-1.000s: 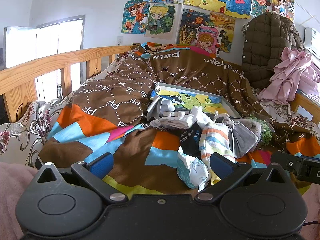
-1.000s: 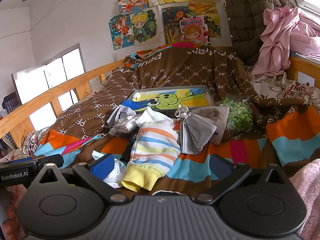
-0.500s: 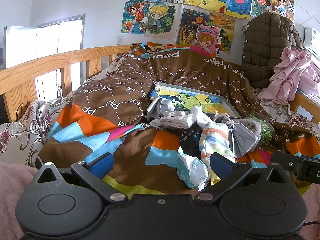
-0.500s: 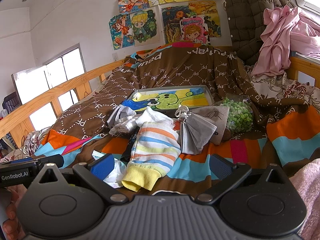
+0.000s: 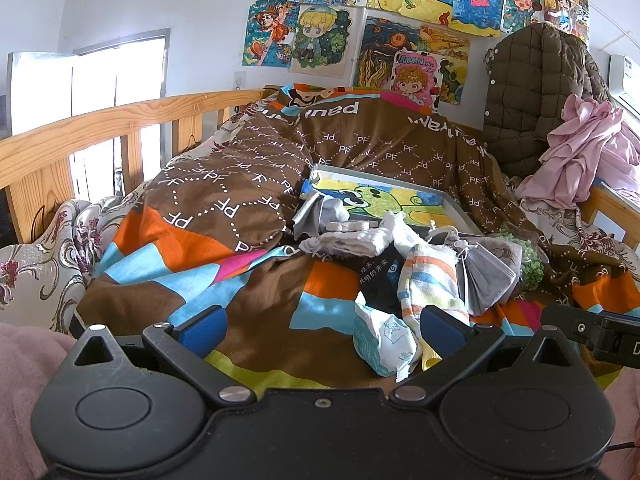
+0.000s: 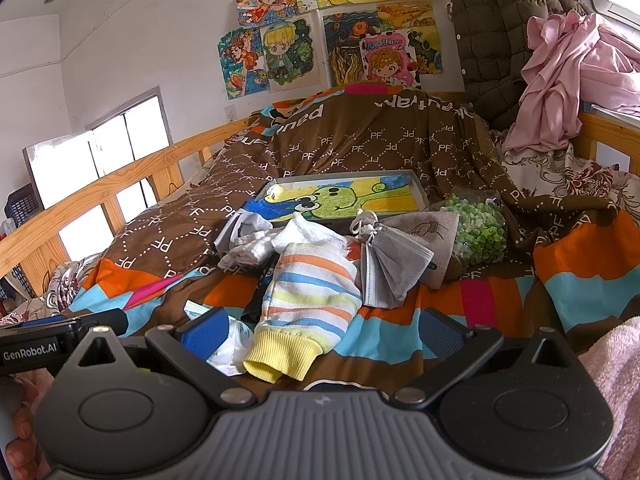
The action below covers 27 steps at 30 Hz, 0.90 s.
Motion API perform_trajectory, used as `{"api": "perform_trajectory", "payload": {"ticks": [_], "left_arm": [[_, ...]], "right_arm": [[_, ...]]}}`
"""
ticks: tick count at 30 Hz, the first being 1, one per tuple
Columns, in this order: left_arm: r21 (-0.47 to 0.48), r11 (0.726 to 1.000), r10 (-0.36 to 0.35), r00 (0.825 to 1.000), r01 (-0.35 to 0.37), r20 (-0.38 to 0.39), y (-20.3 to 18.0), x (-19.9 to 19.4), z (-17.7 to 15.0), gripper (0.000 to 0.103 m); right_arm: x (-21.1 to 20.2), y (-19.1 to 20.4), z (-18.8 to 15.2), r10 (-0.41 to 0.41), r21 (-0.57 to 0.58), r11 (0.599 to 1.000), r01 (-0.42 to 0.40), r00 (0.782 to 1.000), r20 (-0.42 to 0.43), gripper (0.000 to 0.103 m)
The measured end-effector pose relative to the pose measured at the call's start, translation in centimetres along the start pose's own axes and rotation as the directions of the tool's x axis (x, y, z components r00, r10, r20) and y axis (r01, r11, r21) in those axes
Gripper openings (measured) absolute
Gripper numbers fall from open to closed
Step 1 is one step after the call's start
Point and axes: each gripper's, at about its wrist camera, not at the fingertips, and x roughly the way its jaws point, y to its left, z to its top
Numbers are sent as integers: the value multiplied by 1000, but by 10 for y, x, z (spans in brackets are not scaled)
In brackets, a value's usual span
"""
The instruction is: Organize soft objects
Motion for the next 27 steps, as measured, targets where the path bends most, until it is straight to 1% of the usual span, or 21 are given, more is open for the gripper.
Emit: {"api": "perform_trajectory", "payload": {"ticks": [8,11,15,18,20,23,25,27], "left_arm": [[-9,1000,2,1000,-2,-10,2,2,-2,102],[-12,1000,1,1000,-1,-12,3,2,-3,102],[-30,1000,-3,999,2,-32,5,4,-3,102],[-62,998,-9,998,6,-57,8,7,-2,102],[-91,996,-31,996,23,-88,12,12,-1,102],[-147,986,-97,985,75,-146,17,21,2,102],[-166,982,-118,978,89,-172,17,28,4,102],[-170,981,-132,970,98,-202,15,36,6,102]], "right_arm": [[2,-1,0,2,1,1000,-2,1000,1,103],[4,-1,0,14,15,1000,-14,1000,-8,103],[11,-7,4,40,57,998,-37,998,-53,103],[21,-12,10,71,94,994,-61,992,-102,103],[26,-18,16,103,140,986,-86,987,-121,103],[38,-26,26,148,200,972,-120,980,-134,103],[50,-32,33,163,220,967,-127,974,-157,103],[68,-35,40,174,215,968,-132,966,-191,103]]}}
